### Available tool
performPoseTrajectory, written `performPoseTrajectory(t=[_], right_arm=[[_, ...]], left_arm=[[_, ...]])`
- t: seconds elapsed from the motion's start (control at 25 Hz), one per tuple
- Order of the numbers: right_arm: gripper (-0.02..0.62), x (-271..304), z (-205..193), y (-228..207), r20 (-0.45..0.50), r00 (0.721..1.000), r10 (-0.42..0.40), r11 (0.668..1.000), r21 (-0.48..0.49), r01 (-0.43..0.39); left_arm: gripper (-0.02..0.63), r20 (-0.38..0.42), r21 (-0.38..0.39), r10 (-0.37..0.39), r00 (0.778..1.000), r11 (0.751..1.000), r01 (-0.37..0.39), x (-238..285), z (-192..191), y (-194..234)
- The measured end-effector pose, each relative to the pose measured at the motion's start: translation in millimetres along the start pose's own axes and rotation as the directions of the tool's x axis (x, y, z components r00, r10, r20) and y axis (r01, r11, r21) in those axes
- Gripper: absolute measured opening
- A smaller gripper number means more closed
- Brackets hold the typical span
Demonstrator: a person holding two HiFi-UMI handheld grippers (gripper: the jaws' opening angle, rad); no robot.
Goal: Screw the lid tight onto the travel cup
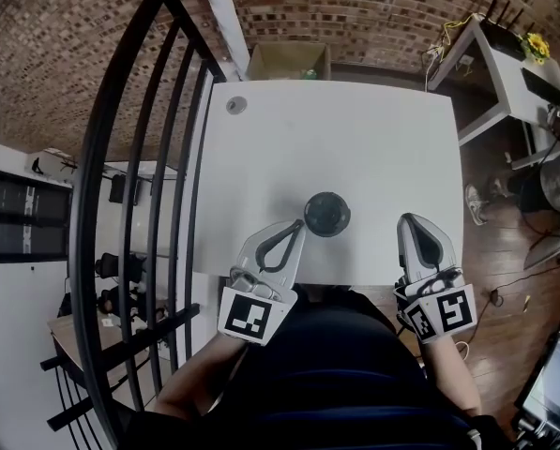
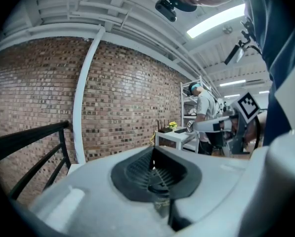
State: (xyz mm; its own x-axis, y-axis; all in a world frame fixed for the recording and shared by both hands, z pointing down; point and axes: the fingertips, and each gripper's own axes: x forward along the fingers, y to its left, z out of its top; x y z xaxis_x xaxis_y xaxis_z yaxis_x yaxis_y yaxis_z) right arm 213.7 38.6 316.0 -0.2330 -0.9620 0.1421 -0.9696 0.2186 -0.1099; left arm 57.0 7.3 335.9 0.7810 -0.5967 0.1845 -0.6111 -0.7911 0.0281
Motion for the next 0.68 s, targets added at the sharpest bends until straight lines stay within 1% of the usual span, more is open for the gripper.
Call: performPoseTrajectory(t=[0.68], right_arm=[[0.011, 0.2, -1.7, 0.2, -0.002, 1.0, 0.001, 1.0, 0.006, -0.001]], left_arm=[[0.006, -0.001, -0.002, 0.007, 1.0, 1.0, -0.007, -1.2, -0.7, 3.0]])
